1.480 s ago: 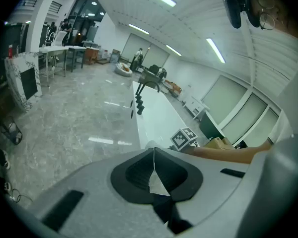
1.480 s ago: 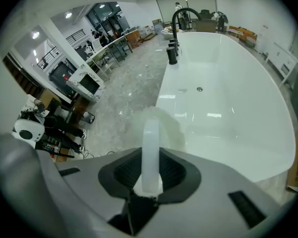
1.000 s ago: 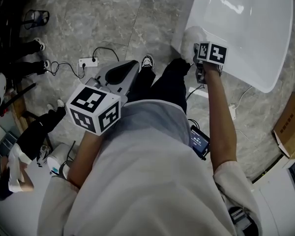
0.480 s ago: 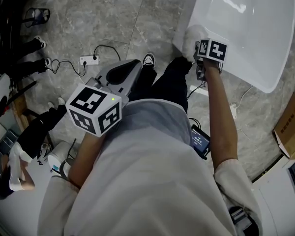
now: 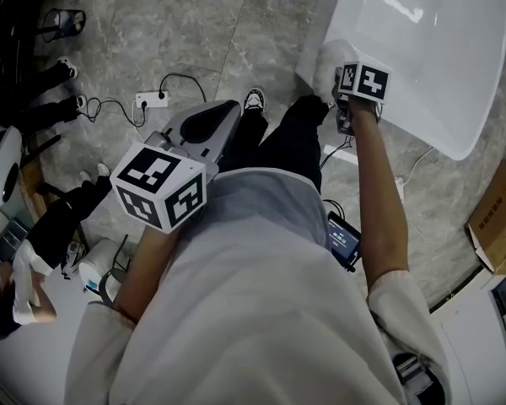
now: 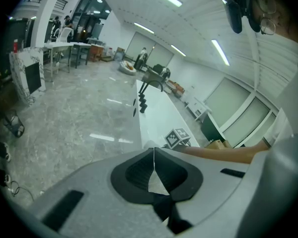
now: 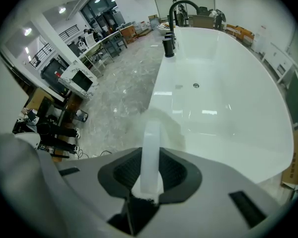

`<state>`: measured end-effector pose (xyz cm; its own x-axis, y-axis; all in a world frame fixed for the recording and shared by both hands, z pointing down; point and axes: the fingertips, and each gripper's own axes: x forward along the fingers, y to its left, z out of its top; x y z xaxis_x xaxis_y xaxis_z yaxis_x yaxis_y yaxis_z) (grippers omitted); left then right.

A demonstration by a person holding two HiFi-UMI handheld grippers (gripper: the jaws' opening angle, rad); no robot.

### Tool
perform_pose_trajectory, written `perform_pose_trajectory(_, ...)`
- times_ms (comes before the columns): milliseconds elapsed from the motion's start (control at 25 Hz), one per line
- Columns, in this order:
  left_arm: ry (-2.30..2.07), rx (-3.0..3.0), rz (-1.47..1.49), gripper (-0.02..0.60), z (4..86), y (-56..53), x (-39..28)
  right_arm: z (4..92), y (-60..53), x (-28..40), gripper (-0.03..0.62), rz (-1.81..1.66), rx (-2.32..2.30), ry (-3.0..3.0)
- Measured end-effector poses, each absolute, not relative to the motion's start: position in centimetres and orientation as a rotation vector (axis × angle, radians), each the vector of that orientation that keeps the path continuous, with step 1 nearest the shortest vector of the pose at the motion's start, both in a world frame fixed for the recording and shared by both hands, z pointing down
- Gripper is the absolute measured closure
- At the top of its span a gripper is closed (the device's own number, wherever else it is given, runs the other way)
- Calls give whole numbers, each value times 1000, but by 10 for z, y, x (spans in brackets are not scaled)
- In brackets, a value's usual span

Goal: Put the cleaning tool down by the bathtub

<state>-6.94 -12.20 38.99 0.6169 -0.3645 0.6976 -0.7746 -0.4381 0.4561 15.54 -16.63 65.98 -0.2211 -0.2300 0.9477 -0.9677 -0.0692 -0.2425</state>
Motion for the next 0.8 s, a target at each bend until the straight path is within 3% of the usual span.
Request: perform_pose_trajectory(800, -888, 2066, 641, 572, 389, -115, -64, 657, -157, 152, 462, 1407, 1364, -1522)
